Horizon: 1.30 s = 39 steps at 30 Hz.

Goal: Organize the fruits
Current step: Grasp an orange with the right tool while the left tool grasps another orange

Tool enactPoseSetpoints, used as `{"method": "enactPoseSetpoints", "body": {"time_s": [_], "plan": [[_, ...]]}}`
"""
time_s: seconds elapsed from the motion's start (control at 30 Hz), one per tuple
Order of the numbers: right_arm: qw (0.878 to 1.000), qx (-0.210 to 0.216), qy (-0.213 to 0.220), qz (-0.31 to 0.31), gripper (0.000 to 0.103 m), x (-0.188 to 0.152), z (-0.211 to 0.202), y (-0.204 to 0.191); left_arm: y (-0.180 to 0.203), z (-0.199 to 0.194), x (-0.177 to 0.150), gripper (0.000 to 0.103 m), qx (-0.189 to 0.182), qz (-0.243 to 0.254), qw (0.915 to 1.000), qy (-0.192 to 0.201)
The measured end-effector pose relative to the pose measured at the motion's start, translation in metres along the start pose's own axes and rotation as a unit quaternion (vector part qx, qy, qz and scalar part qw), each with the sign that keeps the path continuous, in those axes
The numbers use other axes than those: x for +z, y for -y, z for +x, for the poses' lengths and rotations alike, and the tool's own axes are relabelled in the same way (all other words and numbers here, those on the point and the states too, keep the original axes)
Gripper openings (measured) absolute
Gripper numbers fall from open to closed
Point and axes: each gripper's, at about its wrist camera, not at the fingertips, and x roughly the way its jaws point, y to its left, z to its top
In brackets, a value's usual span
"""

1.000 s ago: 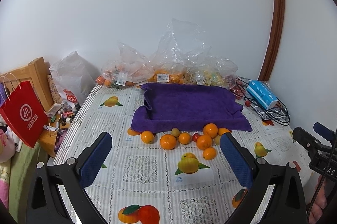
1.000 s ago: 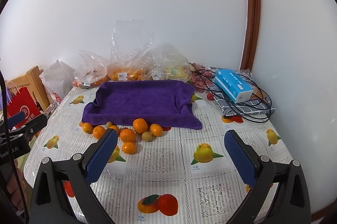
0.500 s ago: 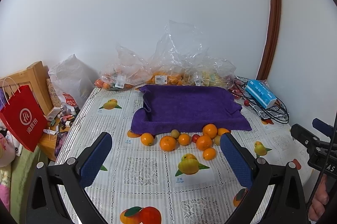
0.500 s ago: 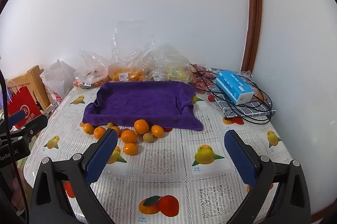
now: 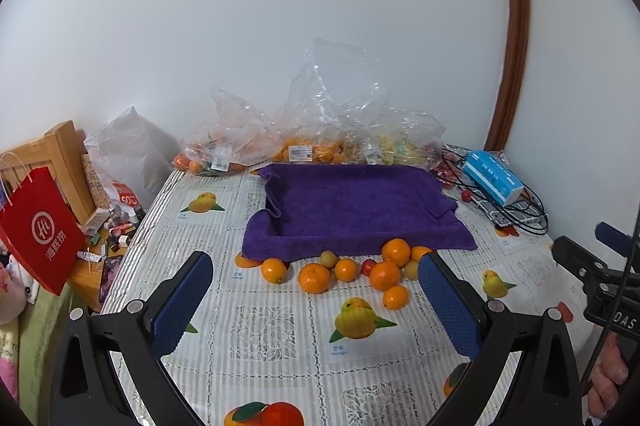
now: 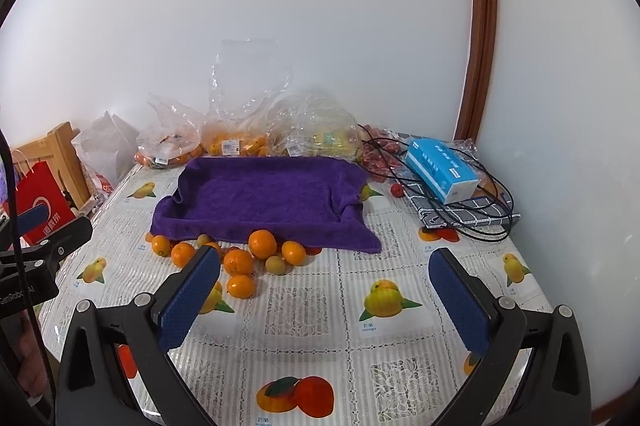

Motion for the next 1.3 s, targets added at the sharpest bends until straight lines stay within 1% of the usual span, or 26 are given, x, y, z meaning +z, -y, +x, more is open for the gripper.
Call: {"method": "enactPoseSetpoints", "body": {"time_s": [0.1, 0.17, 0.3, 0.37, 0.4, 0.43, 0.47, 0.57, 0.67, 0.73, 0.8, 0.83, 0.87, 0.9, 0.93, 0.97, 1.03, 1.07, 1.1, 1.23, 1.3], "plan": [[1.000, 0.001, -0.004, 0.004, 0.103, 0.001, 0.006, 0.001, -0.004, 0.008, 0.000, 0.103, -0.002, -0.006, 1.0000, -0.005], [1.000, 0.010, -0.010, 0.006, 0.103, -0.001, 0.012, 0.000, -0.007, 0.014, -0.001, 0.103, 0.000, -0.008, 0.9999, -0.008], [1.000, 0.009, -0.019, -0.015, 0.103, -0.009, 0.028, -0.004, -0.012, 0.028, -0.005, 0.103, 0.005, -0.007, 0.9998, -0.015], [0.999, 0.013, -0.027, -0.011, 0.103, -0.015, 0.039, -0.004, -0.017, 0.039, -0.008, 0.103, 0.020, -0.014, 0.9994, -0.026], [0.999, 0.024, -0.031, -0.006, 0.103, -0.018, 0.045, -0.003, -0.019, 0.045, -0.009, 0.103, 0.023, -0.016, 0.9991, -0.031], [0.998, 0.045, -0.033, -0.003, 0.103, -0.021, 0.052, -0.001, -0.021, 0.050, -0.011, 0.103, 0.021, -0.017, 0.9989, -0.037], [0.998, 0.054, -0.035, 0.000, 0.102, -0.023, 0.057, -0.001, -0.024, 0.057, -0.012, 0.103, 0.019, -0.019, 0.9985, -0.048], [0.998, 0.044, -0.047, 0.007, 0.102, -0.027, 0.075, 0.000, -0.034, 0.076, -0.018, 0.103, 0.025, -0.032, 0.9961, -0.079], [0.997, 0.043, -0.057, 0.014, 0.101, -0.028, 0.094, 0.001, -0.042, 0.093, -0.024, 0.103, 0.025, -0.040, 0.9944, -0.095], [0.997, 0.043, -0.069, 0.017, 0.095, -0.029, 0.107, 0.001, -0.045, 0.103, -0.027, 0.103, 0.025, -0.038, 0.9939, -0.101], [0.996, 0.040, -0.075, 0.012, 0.087, -0.030, 0.118, 0.000, -0.049, 0.113, -0.031, 0.103, 0.033, -0.037, 0.9932, -0.105], [0.996, 0.039, -0.077, 0.008, 0.085, -0.031, 0.126, -0.002, -0.051, 0.118, -0.033, 0.103, 0.036, -0.037, 0.9928, -0.108], [0.996, 0.040, -0.081, 0.005, 0.080, -0.031, 0.134, -0.003, -0.052, 0.123, -0.034, 0.103, 0.038, -0.038, 0.9924, -0.111], [0.995, 0.042, -0.087, 0.003, 0.072, -0.032, 0.141, -0.005, -0.054, 0.129, -0.035, 0.103, 0.039, -0.039, 0.9919, -0.114], [0.995, 0.047, -0.092, 0.003, 0.069, -0.033, 0.148, -0.006, -0.056, 0.134, -0.036, 0.102, 0.038, -0.040, 0.9917, -0.116], [0.994, 0.054, -0.099, 0.003, 0.063, -0.032, 0.155, -0.006, -0.057, 0.139, -0.037, 0.102, 0.036, -0.040, 0.9915, -0.119], [0.990, 0.069, -0.122, 0.006, 0.055, -0.031, 0.174, -0.009, -0.060, 0.148, -0.039, 0.100, 0.033, -0.042, 0.9912, -0.122], [0.989, 0.076, -0.127, 0.008, 0.048, -0.031, 0.181, -0.010, -0.062, 0.152, -0.039, 0.100, 0.032, -0.042, 0.9911, -0.122], [0.987, 0.084, -0.134, 0.008, 0.044, -0.030, 0.191, -0.011, -0.064, 0.158, -0.040, 0.099, 0.031, -0.043, 0.9910, -0.123], [0.986, 0.089, -0.138, -0.004, 0.041, -0.028, 0.212, -0.017, -0.066, 0.172, -0.042, 0.095, 0.016, -0.039, 0.9901, -0.134], [0.986, 0.096, -0.139, -0.009, 0.039, -0.027, 0.221, -0.020, -0.067, 0.177, -0.042, 0.095, 0.015, -0.039, 0.9900, -0.135]]}}
